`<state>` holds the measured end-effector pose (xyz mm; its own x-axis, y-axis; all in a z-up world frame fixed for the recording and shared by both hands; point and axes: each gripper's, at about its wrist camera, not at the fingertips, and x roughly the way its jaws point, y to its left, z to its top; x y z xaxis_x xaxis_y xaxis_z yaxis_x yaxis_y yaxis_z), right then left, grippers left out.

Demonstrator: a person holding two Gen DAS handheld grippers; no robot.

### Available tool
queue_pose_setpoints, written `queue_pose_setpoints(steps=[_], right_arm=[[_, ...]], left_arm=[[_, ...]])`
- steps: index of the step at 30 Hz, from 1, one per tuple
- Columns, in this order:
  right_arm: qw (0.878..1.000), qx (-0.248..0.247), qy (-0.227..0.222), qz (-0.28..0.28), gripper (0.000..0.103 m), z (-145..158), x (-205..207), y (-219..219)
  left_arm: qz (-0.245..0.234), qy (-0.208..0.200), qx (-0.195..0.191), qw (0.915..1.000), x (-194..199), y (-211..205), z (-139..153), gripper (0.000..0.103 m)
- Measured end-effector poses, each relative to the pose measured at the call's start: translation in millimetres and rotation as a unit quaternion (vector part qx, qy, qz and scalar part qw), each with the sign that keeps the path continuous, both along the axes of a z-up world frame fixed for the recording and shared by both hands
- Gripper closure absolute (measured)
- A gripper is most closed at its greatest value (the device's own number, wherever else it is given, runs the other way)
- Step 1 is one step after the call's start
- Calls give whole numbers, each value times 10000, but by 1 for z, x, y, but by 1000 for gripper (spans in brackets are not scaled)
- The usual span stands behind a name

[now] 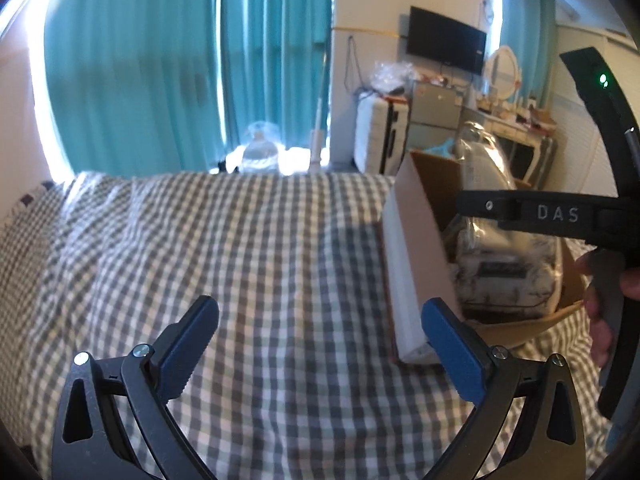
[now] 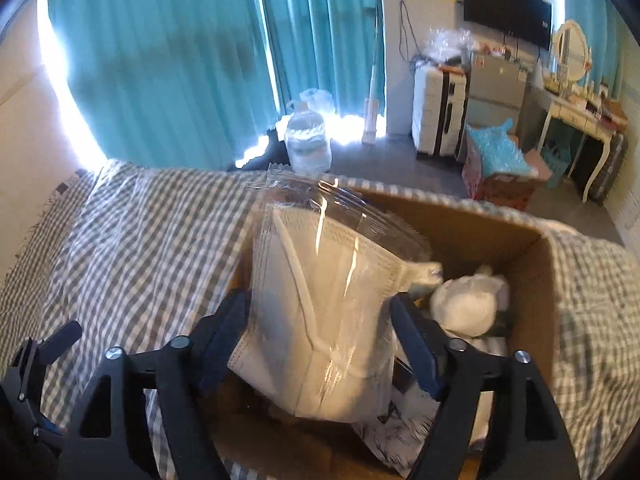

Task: Organize soft objects

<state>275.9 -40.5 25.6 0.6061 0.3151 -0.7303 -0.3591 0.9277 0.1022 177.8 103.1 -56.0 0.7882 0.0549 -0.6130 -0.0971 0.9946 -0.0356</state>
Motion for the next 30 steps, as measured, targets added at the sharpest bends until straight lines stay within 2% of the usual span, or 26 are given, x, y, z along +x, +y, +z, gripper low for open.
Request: queue_pose_setpoints(steps=[4, 12, 15, 19, 21, 25, 27, 30], right_arm=[[9994, -109, -284, -152, 17, 31, -14, -11], [9956, -27, -824, -440, 17, 114, -60, -49], [9919, -63, -1177, -464, 17, 147, -93, -65], [9841, 39, -1705, -490, 16, 189, -147, -86], [9777, 133, -2032, -515, 8, 207, -180, -100], [9654, 375, -2509, -599, 0, 222, -233, -122], [9599, 489, -2652, -760, 0, 216, -254, -133], [9582, 642, -2616, -965, 0, 195, -270, -145]], left_arm=[[-21, -146, 42, 9999, -16, -6, 19, 0], [-107, -425, 163, 9989, -59, -22, 68, 0], [-139, -695, 303, 9970, -79, -33, 98, 0], [-225, -1224, 300, 9918, -111, -47, 139, 0], [-325, -1542, 295, 9871, -131, -58, 158, 0], [-586, -1936, 323, 9788, -162, -78, 176, 0], [-667, -2023, 316, 9765, -170, -84, 177, 0], [-749, -2096, 327, 9744, -174, -91, 171, 0]])
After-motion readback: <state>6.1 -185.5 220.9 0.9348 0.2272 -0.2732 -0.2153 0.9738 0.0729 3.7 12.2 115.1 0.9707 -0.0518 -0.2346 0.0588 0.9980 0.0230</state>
